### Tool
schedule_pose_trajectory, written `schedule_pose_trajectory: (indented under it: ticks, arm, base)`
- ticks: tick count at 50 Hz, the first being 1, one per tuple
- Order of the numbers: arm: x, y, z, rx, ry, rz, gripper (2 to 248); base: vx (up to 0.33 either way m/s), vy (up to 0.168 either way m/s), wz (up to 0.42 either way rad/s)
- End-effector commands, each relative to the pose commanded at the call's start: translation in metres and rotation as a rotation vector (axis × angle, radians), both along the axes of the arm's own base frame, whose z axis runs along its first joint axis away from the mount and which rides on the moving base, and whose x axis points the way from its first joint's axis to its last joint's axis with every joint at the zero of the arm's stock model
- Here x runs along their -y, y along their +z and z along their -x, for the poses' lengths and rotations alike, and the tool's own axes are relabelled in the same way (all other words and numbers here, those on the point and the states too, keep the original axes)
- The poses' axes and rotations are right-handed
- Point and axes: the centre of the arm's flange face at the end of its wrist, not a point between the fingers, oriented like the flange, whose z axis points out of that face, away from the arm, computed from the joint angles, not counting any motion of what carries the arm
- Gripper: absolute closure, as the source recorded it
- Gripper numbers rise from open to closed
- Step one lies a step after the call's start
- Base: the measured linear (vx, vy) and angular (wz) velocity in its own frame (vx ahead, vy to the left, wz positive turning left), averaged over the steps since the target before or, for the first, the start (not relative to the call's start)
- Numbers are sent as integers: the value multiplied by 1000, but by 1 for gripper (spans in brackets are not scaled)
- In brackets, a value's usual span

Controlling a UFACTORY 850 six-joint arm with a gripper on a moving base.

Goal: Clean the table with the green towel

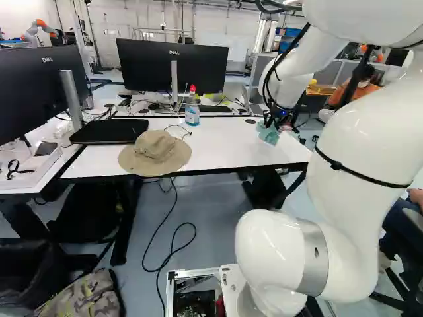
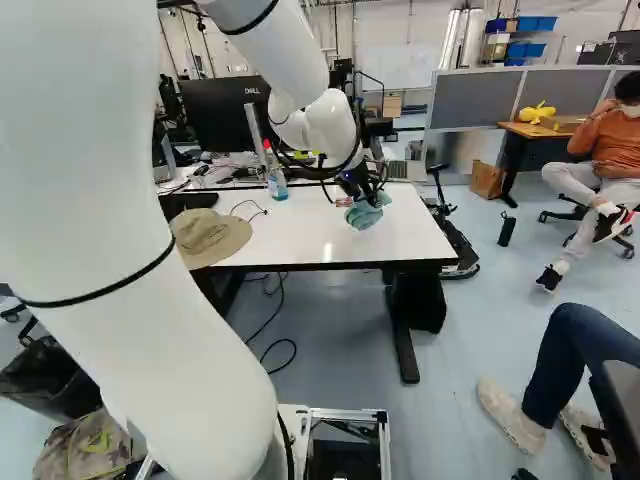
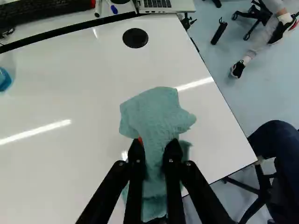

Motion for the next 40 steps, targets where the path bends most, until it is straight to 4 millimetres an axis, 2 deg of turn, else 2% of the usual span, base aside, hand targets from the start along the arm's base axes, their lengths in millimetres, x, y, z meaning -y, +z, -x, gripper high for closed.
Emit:
schedule_pose_trajectory:
  ticks: [40]
  arm:
    - [71, 0, -3, 6, -121, 3, 200]
  base:
    - [0, 0, 0]
